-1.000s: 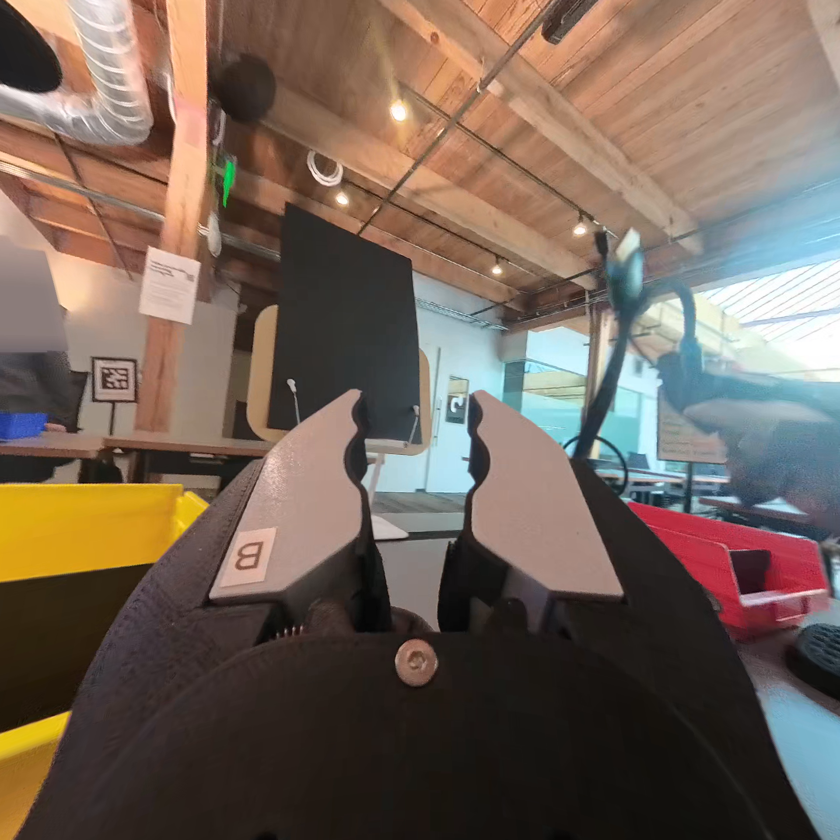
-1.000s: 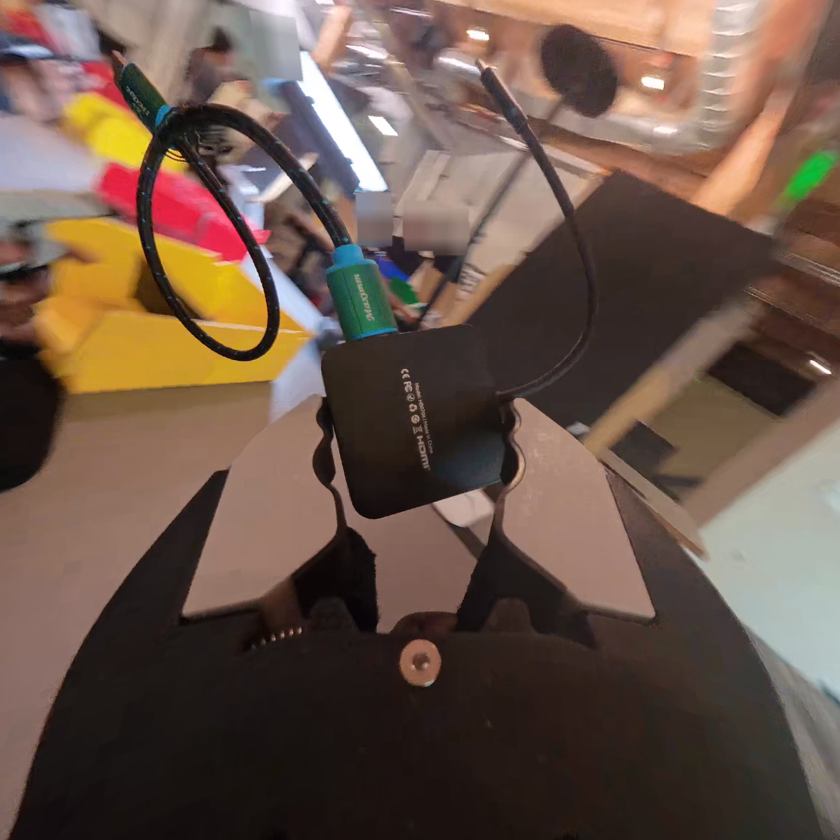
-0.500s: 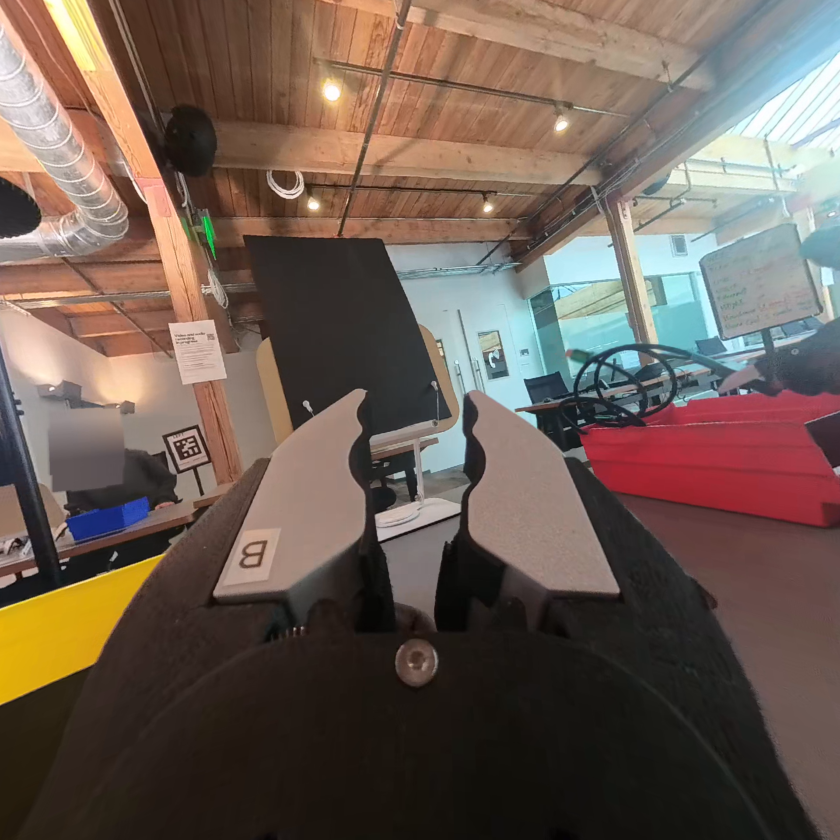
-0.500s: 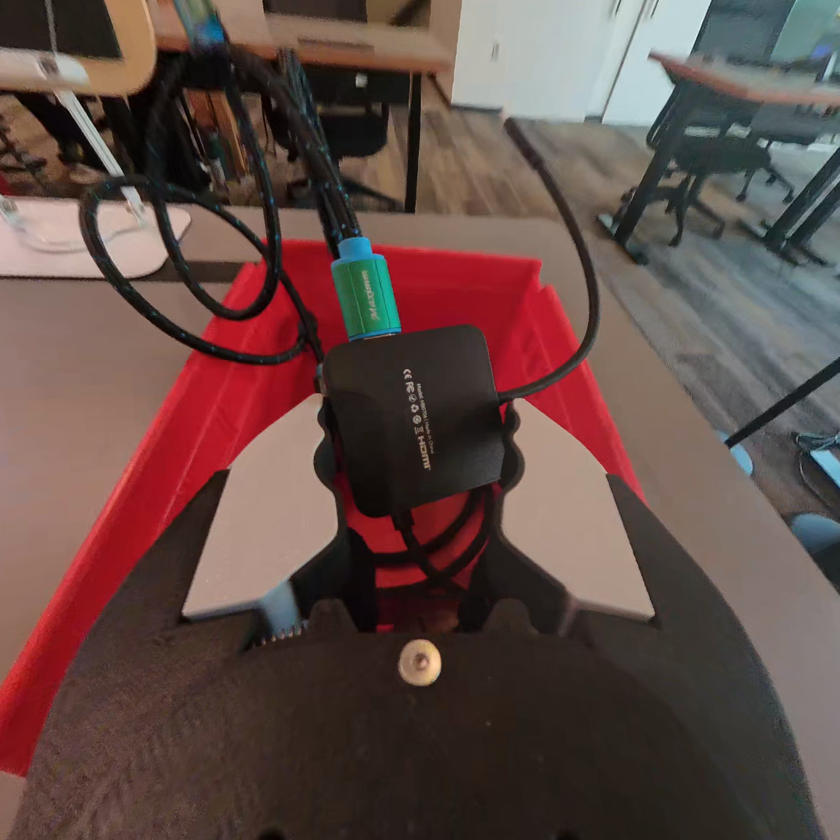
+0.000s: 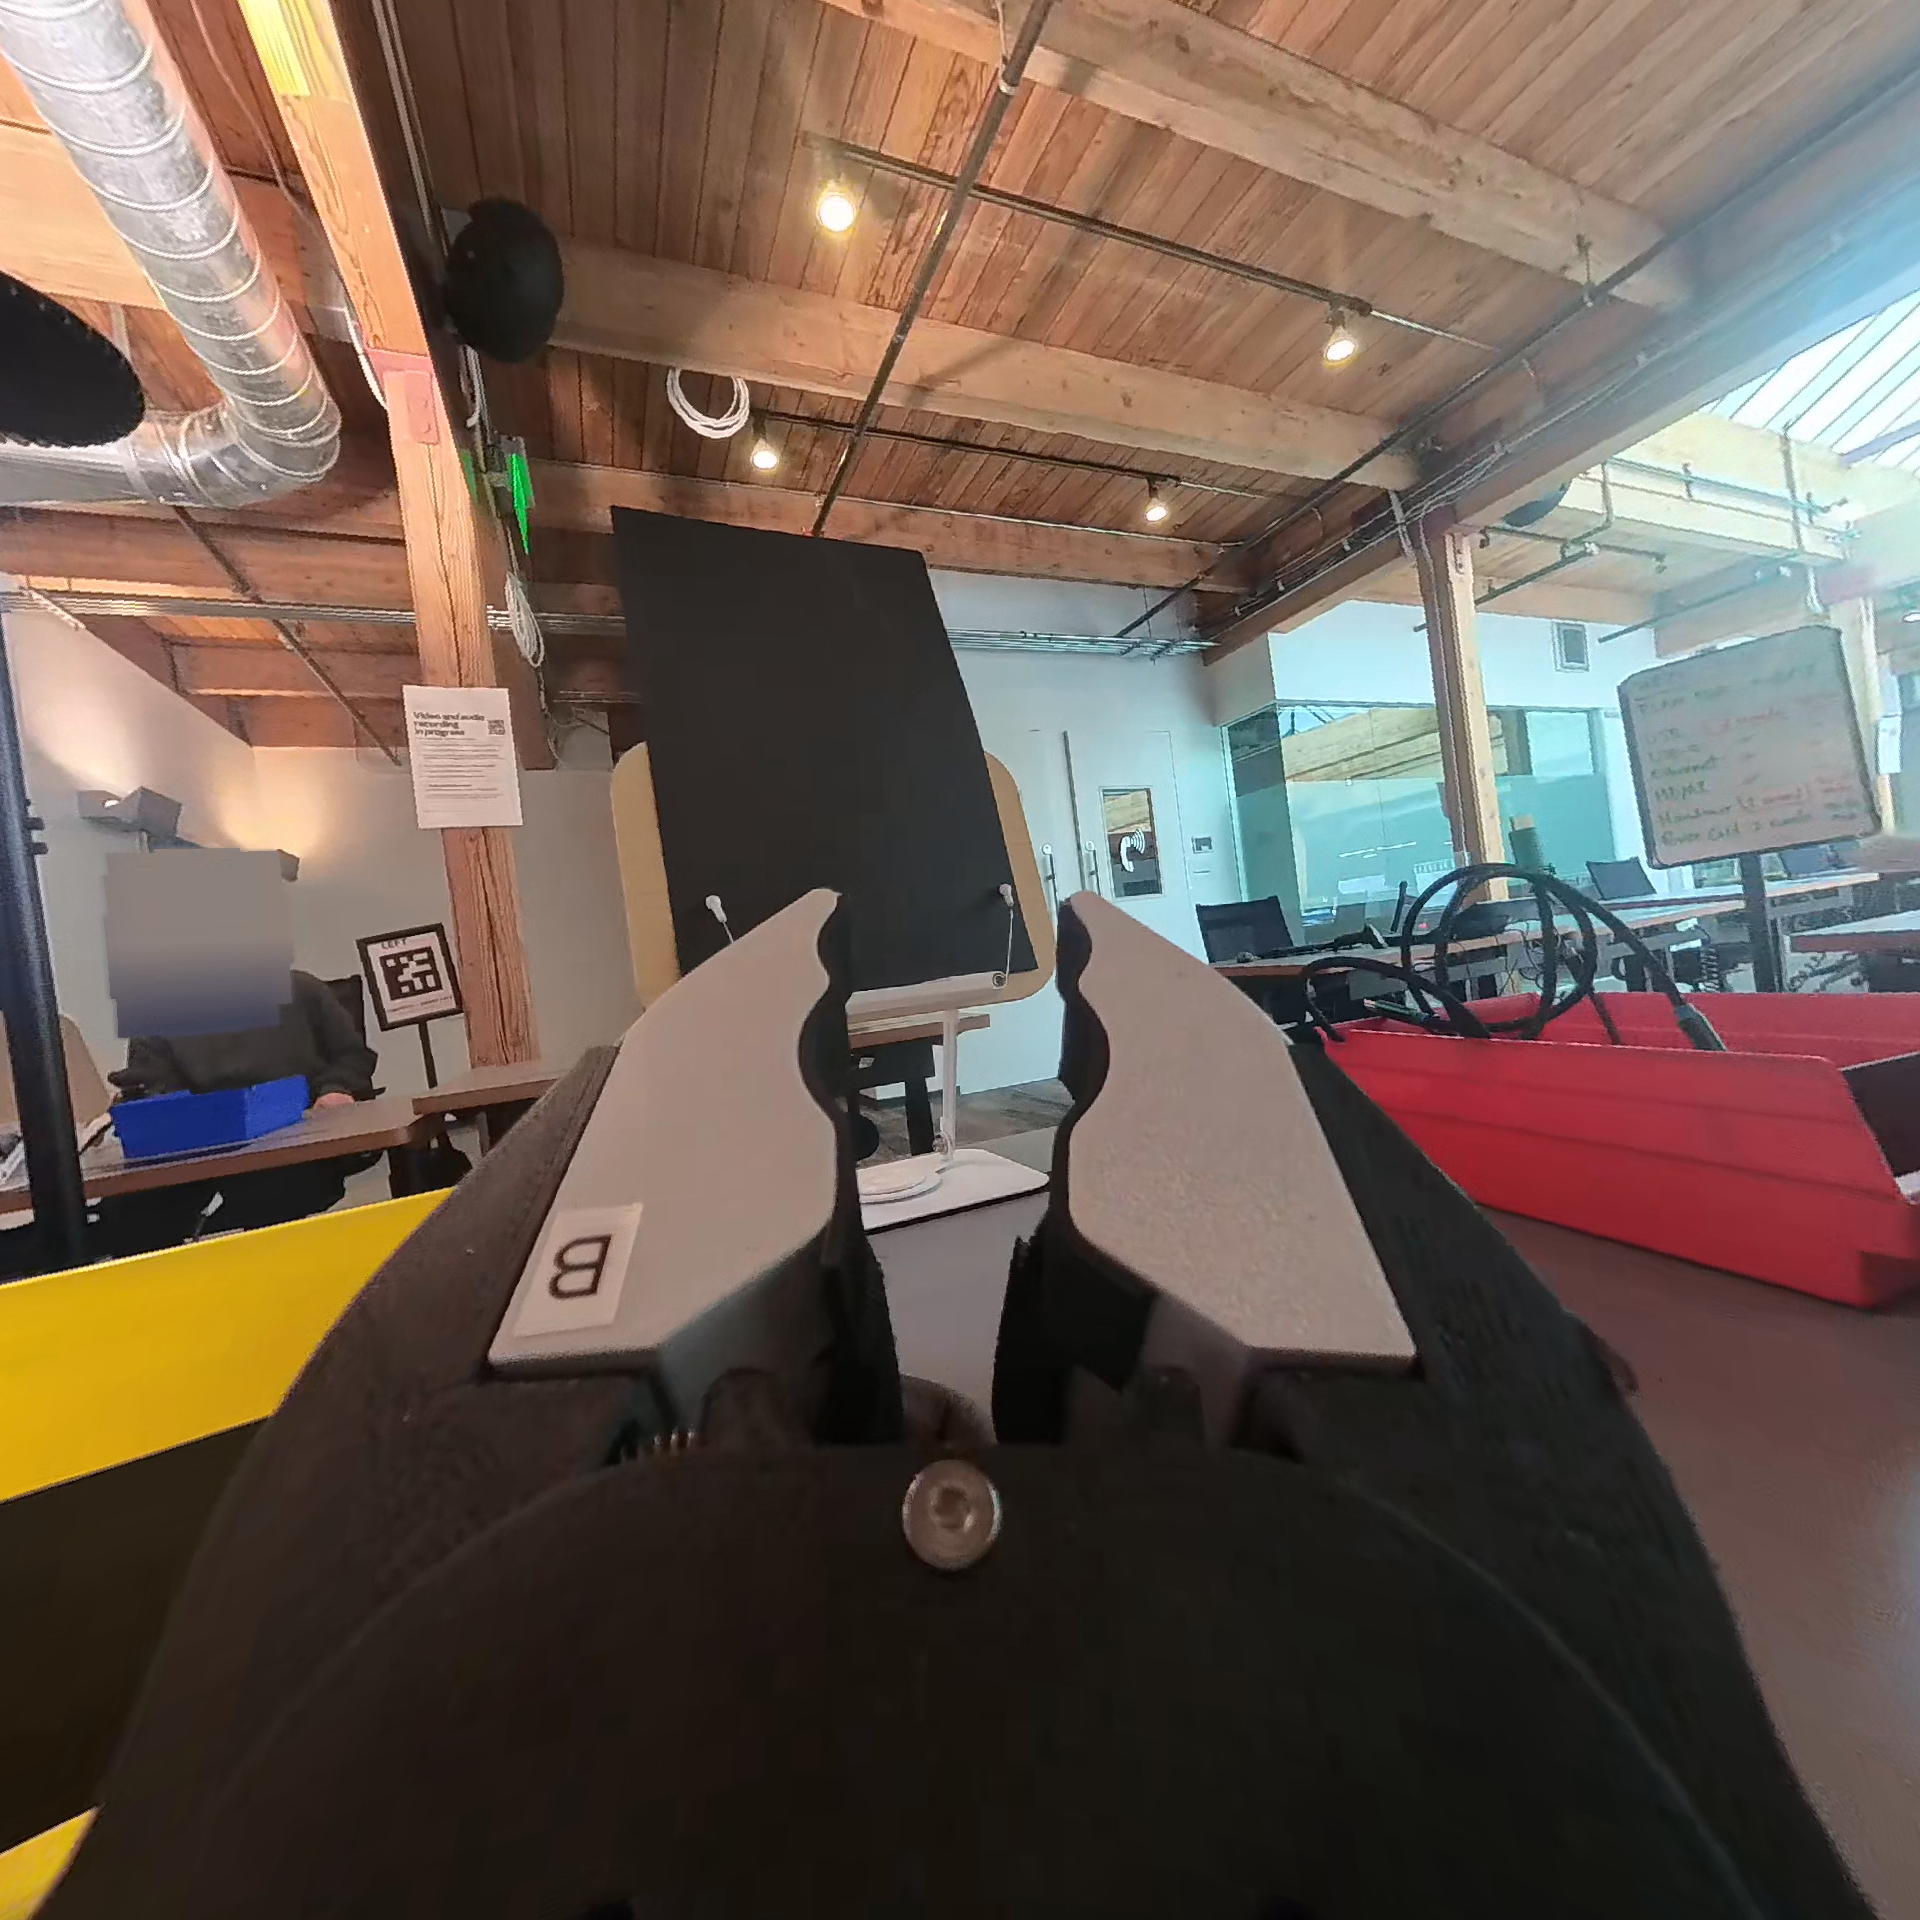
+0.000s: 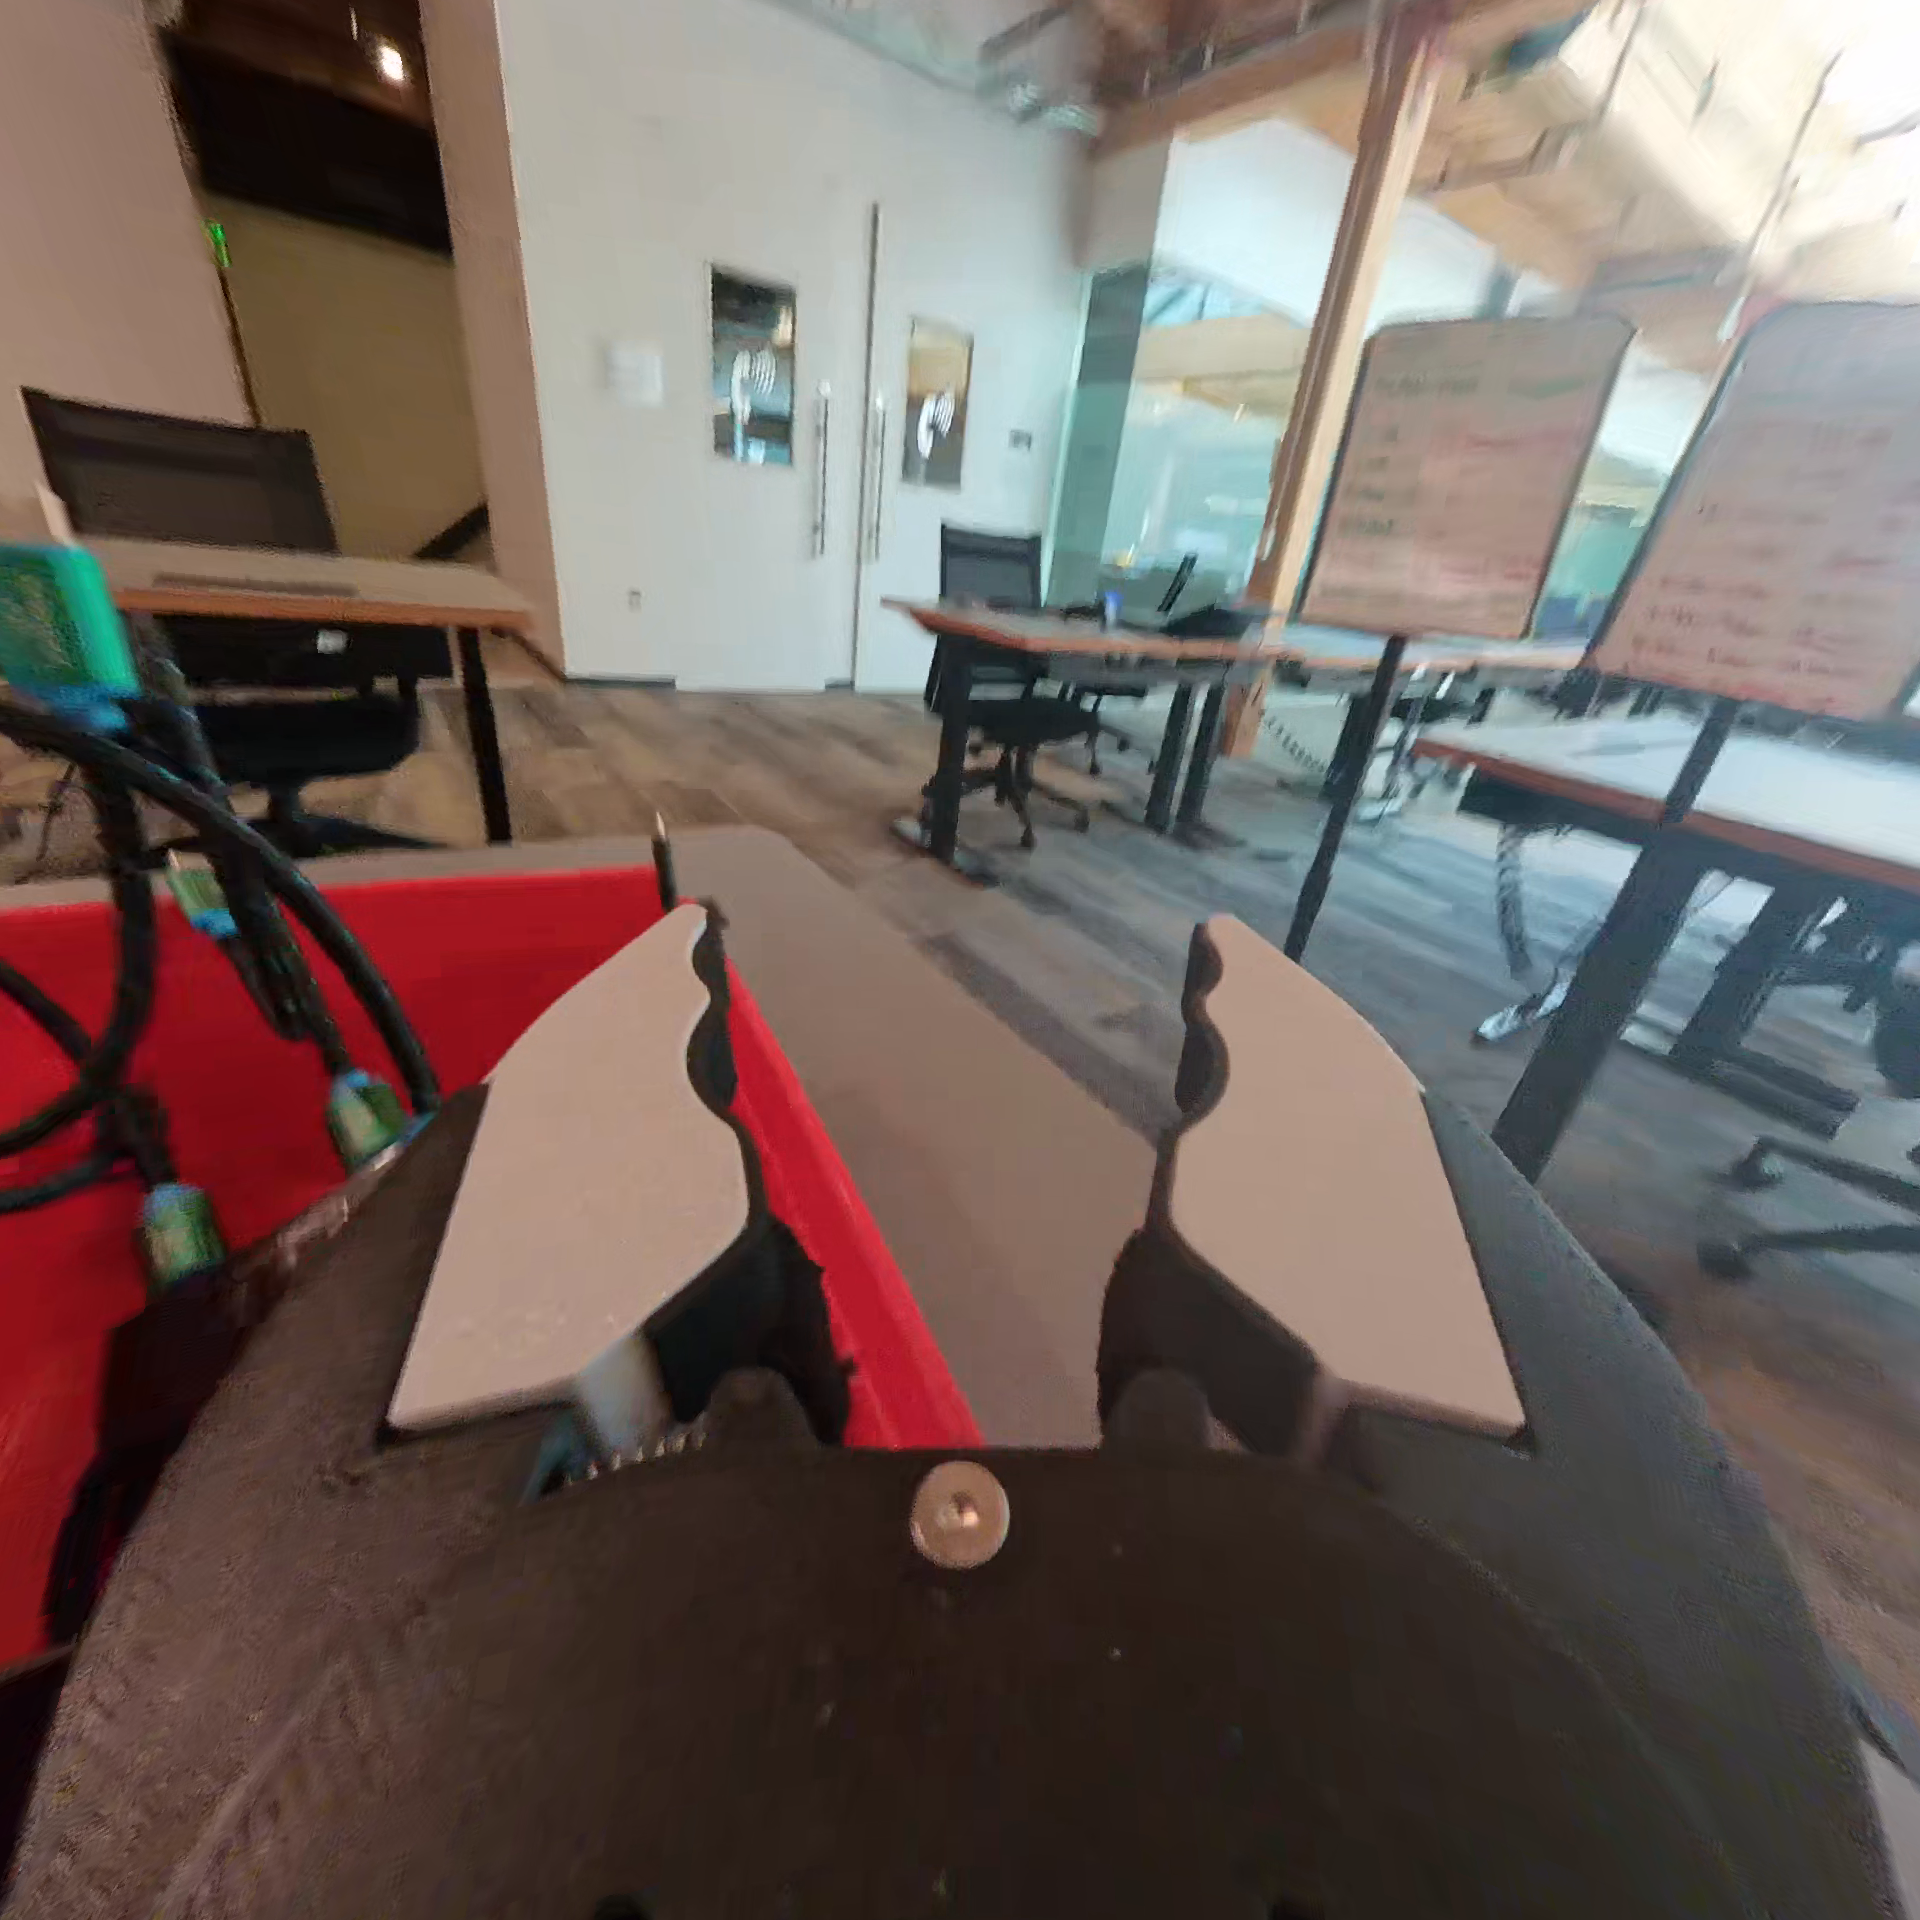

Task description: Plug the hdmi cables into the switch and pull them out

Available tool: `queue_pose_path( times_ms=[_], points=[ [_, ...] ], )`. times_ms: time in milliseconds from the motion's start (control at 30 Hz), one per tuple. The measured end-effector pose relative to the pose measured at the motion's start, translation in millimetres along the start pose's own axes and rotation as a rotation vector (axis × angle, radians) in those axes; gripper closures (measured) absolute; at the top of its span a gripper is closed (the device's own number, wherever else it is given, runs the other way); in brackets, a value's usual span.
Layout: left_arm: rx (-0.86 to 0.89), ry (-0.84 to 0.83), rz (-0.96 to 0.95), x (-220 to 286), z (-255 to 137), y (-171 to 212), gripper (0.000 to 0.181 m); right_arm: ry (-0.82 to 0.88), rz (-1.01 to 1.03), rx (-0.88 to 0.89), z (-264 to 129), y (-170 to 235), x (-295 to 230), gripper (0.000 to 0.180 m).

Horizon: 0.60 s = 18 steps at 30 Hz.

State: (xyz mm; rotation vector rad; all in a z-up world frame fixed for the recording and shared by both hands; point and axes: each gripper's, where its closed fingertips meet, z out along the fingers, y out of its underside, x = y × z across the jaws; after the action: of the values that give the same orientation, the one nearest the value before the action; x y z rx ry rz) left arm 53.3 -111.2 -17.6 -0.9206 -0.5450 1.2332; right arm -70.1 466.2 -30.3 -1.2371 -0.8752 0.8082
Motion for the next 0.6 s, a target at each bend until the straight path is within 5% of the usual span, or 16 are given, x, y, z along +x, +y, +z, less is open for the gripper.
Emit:
queue_pose_path(
  times_ms=[200, 300, 367, 600],
  points=[
    [0.001, -0.009, -0.002, -1.6, -0.3, 0.2, 0.145, -0.309, 0.137, -0.536, 5.2, 97.3, -30.8, 0.085],
    [0.003, -0.01, -0.007, -2.2, -0.5, -0.1, 0.145, -0.296, 0.065, -0.649, 2.6, 119.0, -29.9, 0.152],
    [0.01, -0.017, -0.012, -3.6, -1.0, -1.1, 0.145, -0.409, 0.107, -0.657, -4.0, 117.5, -45.3, 0.171],
    [0.111, -0.16, 0.035, -27.7, -11.3, -19.9, 0.145, -0.558, 0.045, -0.669, -13.0, 110.1, -107.8, 0.167]
  ],
)
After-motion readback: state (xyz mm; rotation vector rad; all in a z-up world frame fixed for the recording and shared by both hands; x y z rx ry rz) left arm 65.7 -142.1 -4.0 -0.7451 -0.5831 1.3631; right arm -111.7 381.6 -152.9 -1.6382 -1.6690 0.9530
